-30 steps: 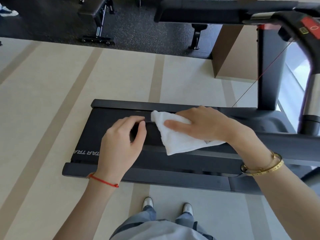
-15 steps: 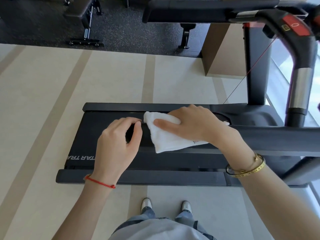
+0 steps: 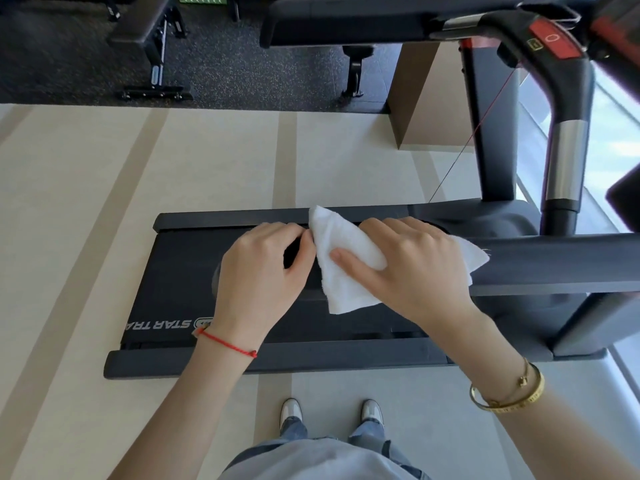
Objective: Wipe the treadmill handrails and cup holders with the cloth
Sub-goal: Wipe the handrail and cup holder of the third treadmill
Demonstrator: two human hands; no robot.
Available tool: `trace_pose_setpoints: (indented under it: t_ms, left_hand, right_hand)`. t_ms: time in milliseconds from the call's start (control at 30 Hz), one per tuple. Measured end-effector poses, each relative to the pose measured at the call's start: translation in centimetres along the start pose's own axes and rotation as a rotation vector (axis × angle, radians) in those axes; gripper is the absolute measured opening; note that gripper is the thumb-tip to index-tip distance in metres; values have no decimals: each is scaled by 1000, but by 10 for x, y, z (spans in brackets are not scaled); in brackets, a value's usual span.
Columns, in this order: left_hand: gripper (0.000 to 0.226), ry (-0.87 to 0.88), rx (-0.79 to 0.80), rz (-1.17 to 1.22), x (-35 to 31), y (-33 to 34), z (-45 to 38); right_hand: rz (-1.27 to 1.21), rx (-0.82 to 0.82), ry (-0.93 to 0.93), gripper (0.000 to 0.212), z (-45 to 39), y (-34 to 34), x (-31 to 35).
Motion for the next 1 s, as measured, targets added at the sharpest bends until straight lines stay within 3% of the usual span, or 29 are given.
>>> trace_pose_setpoints:
  t_ms: [200, 467, 800, 1000]
  left_hand:
    - [38, 71, 16, 13, -31, 17, -6]
    - [24, 80, 60, 48, -79, 54, -6]
    - [16, 89, 26, 58, -136, 88, -1]
    - [18, 96, -24, 16, -157, 105, 3]
  right_hand:
    - [5, -228, 3, 52, 17, -4, -30]
    - [56, -419, -11, 40, 45, -18, -99]
    - [63, -446, 28, 46, 77, -26, -149]
    - [40, -396, -63, 49, 83, -34, -173]
Point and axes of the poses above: each hand's wrist, its own z-axis away from the middle knuckle, its own y-axis out of the palm, x = y × z, the point moved 2 cm from there along -z, towards the middle knuckle, and after that the axes turned 2 degrees about -x, right-handed, at the moved point
